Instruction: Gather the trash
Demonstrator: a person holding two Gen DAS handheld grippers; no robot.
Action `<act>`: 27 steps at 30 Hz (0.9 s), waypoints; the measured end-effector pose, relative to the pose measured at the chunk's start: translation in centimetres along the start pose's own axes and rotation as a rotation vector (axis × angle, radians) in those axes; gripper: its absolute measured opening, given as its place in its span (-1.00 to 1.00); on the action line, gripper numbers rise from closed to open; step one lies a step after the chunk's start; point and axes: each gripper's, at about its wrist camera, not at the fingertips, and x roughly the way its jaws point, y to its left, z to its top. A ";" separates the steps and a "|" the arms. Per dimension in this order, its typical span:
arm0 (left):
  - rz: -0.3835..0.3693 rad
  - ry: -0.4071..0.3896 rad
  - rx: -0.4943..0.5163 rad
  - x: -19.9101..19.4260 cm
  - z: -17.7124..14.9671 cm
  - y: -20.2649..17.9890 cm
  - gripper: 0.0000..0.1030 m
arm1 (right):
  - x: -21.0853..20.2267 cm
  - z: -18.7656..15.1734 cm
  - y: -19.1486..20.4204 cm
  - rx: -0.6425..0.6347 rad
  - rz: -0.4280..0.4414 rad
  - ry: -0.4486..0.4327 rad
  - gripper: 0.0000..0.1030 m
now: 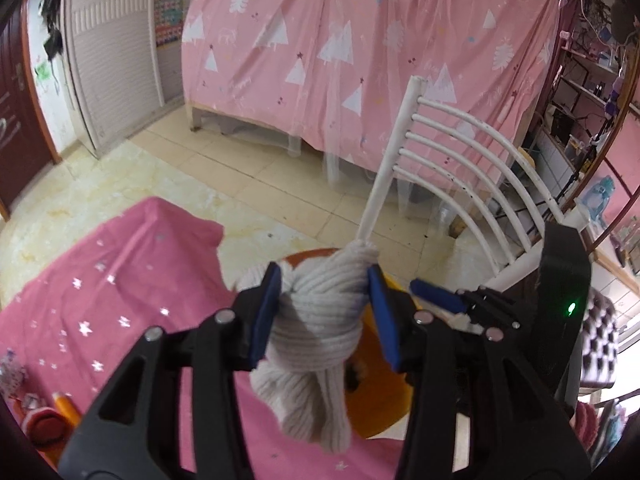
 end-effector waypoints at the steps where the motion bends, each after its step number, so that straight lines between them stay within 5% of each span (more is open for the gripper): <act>1: -0.006 0.005 -0.010 0.2 0.0 0.0 -0.05 | -0.2 0.0 -0.4 0.013 -0.008 -0.007 -0.04; 3: -0.004 0.004 -0.017 0.3 -0.1 0.0 0.30 | -0.6 0.0 -1.2 0.040 -0.010 -0.021 0.03; 10: -0.006 -0.014 -0.048 -0.8 -0.7 0.6 0.70 | -1.6 0.3 -1.9 0.080 0.011 -0.066 0.26; 27: 0.153 -0.174 -0.091 -9.9 -4.4 5.5 0.83 | -4.2 1.4 4.1 -0.002 0.141 -0.180 0.60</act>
